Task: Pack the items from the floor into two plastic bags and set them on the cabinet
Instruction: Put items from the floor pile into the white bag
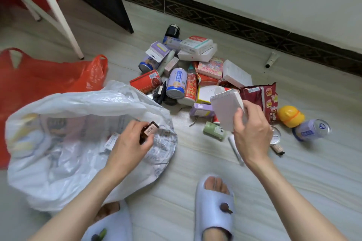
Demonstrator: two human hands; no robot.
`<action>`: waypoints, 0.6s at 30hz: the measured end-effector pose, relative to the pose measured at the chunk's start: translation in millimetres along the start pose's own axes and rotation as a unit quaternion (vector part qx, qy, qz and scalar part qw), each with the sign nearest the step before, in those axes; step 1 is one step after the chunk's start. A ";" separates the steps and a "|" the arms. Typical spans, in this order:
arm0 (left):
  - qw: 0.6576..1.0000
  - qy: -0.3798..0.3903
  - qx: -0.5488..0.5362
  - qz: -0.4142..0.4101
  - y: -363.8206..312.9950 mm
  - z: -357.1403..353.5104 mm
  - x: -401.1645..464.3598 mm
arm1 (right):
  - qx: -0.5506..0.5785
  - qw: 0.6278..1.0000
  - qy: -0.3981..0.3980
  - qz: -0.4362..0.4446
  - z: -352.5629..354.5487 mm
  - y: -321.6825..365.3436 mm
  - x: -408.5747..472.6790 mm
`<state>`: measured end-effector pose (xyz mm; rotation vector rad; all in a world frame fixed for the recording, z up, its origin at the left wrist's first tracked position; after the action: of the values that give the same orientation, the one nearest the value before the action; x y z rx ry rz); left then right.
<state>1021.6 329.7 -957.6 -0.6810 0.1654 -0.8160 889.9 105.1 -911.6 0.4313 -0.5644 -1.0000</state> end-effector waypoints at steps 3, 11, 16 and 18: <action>0.997 -0.041 -0.002 0.062 20.3 23.3 -35.6 | 0.089 0.993 0.074 -0.031 2.7 30.5 -26.5; 0.982 -0.039 0.040 0.180 93.1 63.1 -85.2 | 0.241 0.840 0.426 -0.235 -64.7 98.8 -73.5; 0.972 -0.038 0.048 0.225 128.2 53.6 -65.0 | 0.260 0.700 0.527 -0.406 -124.6 111.5 -103.5; 0.970 -0.046 0.030 0.237 133.8 45.7 -56.7 | 0.284 0.664 0.547 -0.424 -138.7 114.2 -113.6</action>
<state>1082.9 458.3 -1011.4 -0.5875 0.2085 -0.3286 1004.1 270.5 -980.9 1.8340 0.5591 -1.1782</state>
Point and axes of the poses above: each hand's wrist, its own x-axis towards the middle knuckle, its own z-axis out of the back of the hand, y = z × x, the point moved 1 cm from there along x, towards the middle knuckle, and after that the axes turned 12 degrees about -z, right-handed, at the moved point
